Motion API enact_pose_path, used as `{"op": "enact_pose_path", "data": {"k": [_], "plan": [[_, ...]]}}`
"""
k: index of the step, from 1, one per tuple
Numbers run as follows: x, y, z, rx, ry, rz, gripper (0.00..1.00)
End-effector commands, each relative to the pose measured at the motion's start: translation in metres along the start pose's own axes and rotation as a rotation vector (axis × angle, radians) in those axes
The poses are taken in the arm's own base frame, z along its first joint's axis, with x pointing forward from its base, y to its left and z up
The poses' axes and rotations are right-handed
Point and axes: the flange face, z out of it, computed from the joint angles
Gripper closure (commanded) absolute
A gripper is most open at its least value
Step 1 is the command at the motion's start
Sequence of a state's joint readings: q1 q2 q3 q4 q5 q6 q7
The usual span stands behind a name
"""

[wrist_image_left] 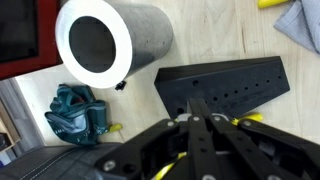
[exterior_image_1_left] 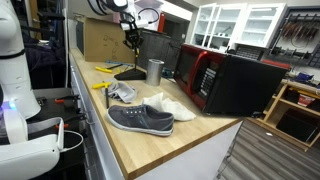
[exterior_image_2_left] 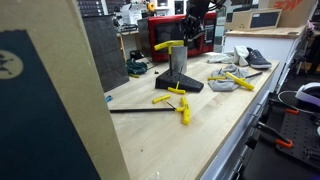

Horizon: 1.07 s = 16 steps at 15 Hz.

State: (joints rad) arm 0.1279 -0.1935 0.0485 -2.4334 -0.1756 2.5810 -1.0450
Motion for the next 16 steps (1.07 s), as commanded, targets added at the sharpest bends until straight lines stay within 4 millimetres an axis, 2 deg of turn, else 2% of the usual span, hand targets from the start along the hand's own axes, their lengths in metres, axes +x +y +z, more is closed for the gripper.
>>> {"op": "enact_pose_path", "data": {"k": [1, 8, 9, 10, 12, 16], "plan": [[0.017, -0.014, -0.011, -0.009, 0.007, -0.046, 1.0], [0.038, -0.032, -0.019, 0.093, 0.027, -0.085, 0.99], [0.039, -0.034, -0.019, 0.107, 0.019, -0.087, 0.74], [0.04, -0.035, -0.02, 0.117, 0.007, -0.092, 0.73], [0.039, -0.037, -0.021, 0.131, -0.004, -0.081, 0.6], [0.016, -0.048, -0.021, 0.18, 0.023, 0.062, 0.28]]}}
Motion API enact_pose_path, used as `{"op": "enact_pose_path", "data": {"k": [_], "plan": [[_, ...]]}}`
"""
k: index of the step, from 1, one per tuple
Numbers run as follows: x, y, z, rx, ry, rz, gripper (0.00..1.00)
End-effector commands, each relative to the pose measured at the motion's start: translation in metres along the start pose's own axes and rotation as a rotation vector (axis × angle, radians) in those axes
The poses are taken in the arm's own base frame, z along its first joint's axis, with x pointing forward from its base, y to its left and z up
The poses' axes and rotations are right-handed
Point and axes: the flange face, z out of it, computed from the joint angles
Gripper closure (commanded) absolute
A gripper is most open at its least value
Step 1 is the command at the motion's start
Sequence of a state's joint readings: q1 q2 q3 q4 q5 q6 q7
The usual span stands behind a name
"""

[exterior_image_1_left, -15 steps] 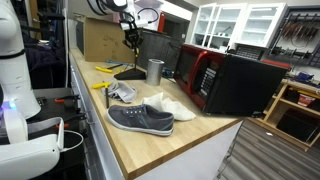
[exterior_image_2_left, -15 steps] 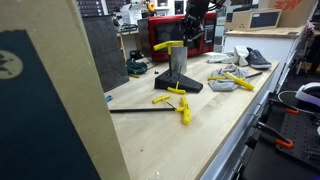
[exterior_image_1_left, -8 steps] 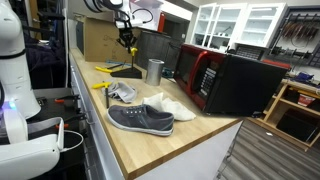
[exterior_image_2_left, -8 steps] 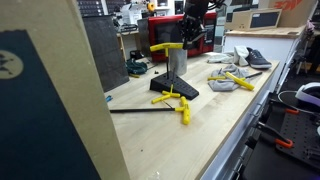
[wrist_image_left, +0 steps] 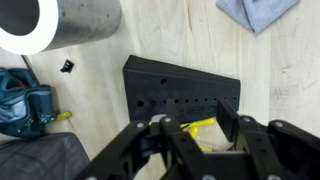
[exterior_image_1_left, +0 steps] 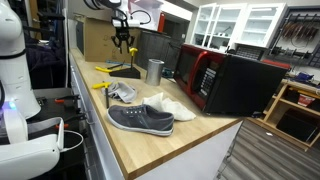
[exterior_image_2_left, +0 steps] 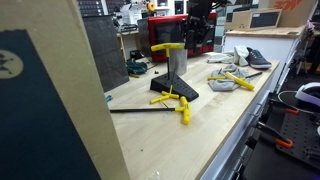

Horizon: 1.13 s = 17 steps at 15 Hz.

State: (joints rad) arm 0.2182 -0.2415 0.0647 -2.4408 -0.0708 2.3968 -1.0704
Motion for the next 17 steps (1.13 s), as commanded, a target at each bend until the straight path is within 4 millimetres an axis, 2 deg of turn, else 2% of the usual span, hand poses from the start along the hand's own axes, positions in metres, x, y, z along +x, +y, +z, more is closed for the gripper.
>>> {"op": "enact_pose_path", "data": {"k": [1, 4, 5, 6, 7, 10, 17], "plan": [[-0.027, -0.022, -0.008, 0.037, 0.033, 0.178, 0.22], [-0.044, -0.049, -0.007, 0.08, 0.082, 0.334, 0.01], [-0.047, -0.056, -0.007, 0.086, 0.104, 0.387, 0.0], [-0.05, -0.063, -0.007, 0.094, 0.131, 0.434, 0.0], [-0.042, -0.043, 0.001, 0.094, 0.088, 0.349, 0.02], [-0.05, -0.058, -0.003, 0.097, 0.109, 0.398, 0.0], [-0.05, -0.059, -0.005, 0.094, 0.111, 0.407, 0.0]]}}
